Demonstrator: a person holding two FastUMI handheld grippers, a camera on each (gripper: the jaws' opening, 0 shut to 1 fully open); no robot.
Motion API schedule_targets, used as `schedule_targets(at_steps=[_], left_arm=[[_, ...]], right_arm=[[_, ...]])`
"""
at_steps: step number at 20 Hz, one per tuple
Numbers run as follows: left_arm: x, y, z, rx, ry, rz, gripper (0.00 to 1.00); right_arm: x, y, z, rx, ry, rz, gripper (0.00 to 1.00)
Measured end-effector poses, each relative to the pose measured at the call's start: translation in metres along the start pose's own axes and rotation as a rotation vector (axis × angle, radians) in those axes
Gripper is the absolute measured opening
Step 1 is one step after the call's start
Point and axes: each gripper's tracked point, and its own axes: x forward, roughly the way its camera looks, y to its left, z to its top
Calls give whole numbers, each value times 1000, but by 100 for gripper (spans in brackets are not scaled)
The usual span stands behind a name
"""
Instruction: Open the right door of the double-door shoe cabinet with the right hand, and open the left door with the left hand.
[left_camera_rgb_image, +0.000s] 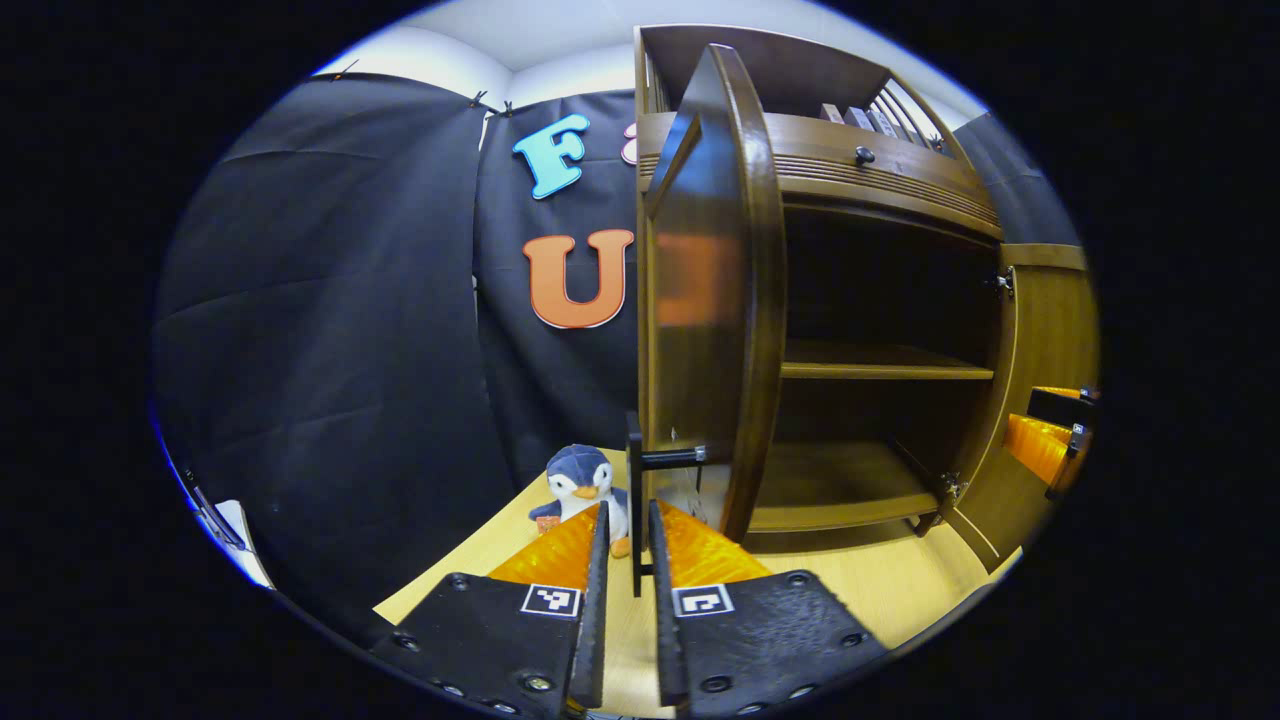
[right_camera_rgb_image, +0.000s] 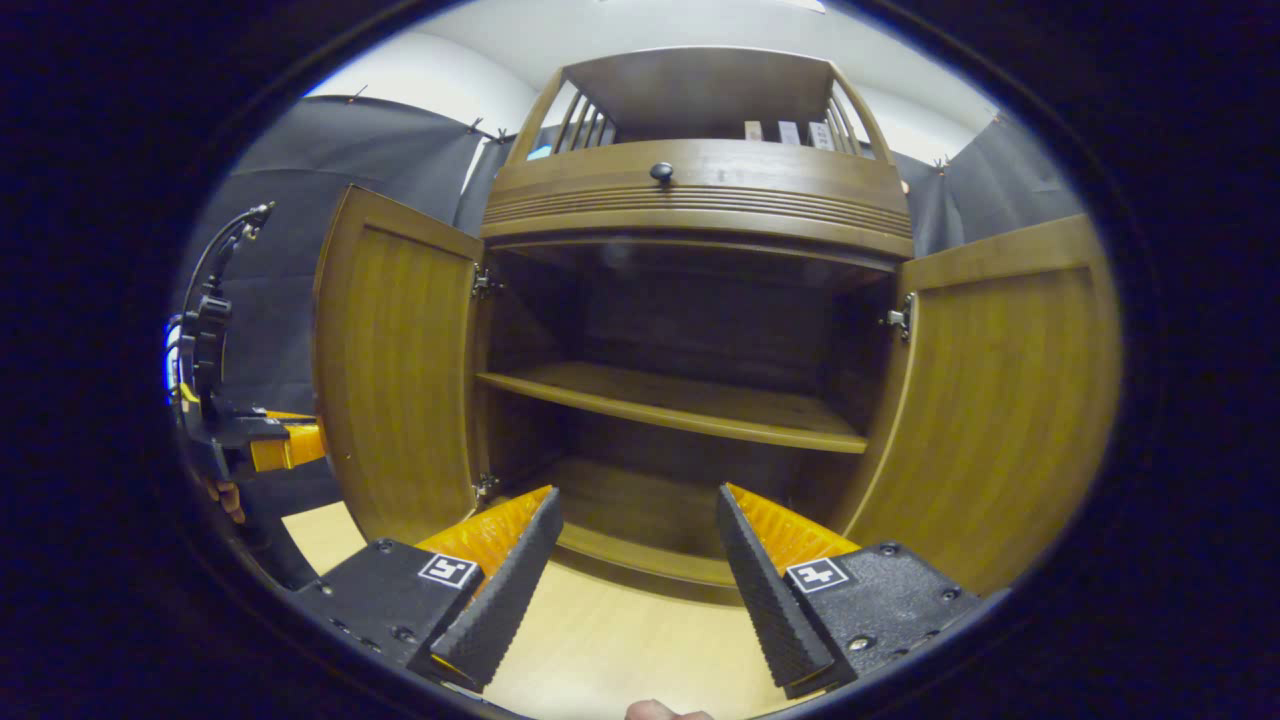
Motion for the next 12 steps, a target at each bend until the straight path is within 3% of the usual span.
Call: schedule_targets(at_steps=[2,12], left_arm=[[0,11,-3,-11,7,8,15],[-1,44,-5,0,34,16,16]], right_arm=[[3,7,1,-8,-1,12,97],[17,12,-1,0,21,-15,99]])
